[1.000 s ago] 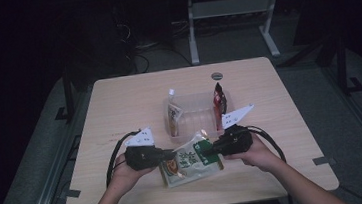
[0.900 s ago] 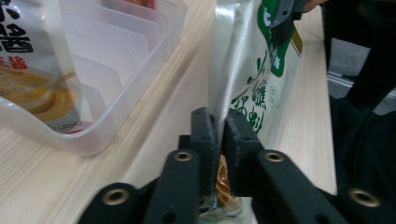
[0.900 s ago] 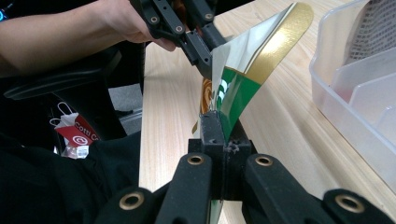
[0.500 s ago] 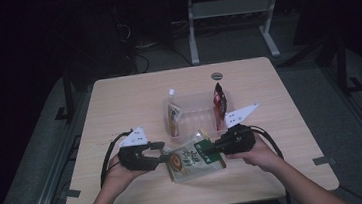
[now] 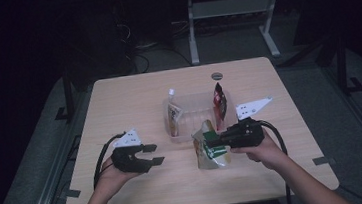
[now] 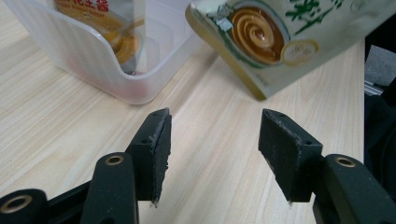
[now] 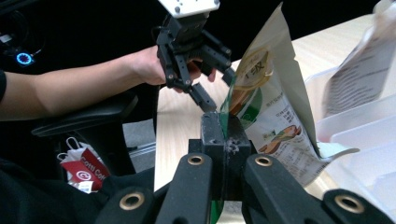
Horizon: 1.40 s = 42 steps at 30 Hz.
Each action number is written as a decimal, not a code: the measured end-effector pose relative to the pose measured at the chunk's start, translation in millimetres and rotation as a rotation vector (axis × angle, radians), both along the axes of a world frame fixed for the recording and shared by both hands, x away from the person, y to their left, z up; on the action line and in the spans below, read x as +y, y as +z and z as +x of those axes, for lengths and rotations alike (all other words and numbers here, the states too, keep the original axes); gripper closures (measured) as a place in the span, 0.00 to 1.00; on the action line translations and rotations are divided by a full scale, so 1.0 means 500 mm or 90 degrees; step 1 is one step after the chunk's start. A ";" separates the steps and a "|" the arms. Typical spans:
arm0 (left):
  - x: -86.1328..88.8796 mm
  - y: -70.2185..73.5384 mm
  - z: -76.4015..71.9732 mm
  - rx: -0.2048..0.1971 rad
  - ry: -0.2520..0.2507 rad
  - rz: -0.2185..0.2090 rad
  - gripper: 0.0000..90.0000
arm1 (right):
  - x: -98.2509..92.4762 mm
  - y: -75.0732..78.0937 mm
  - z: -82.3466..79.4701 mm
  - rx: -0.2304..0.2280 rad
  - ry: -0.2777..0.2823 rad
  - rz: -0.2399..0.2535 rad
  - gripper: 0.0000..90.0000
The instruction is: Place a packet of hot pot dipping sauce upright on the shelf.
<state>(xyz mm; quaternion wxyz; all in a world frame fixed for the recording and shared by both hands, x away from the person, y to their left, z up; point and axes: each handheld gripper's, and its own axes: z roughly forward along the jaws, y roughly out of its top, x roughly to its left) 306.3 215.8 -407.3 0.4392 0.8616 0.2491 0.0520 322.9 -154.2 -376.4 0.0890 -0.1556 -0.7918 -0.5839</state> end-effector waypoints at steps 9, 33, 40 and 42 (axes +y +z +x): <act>-0.001 -0.007 0.004 0.001 -0.005 0.010 0.42 | -0.010 0.041 0.010 -0.027 -0.021 0.020 1.00; -0.008 -0.027 0.006 0.011 -0.012 0.049 0.17 | 0.012 0.117 0.109 -0.080 -0.080 0.011 1.00; -0.008 -0.029 0.006 0.013 -0.014 0.056 0.17 | 0.023 0.109 0.139 -0.072 -0.095 0.002 1.00; -0.008 -0.029 0.006 0.013 -0.014 0.055 0.17 | 0.025 0.103 0.147 -0.068 -0.100 -0.003 1.00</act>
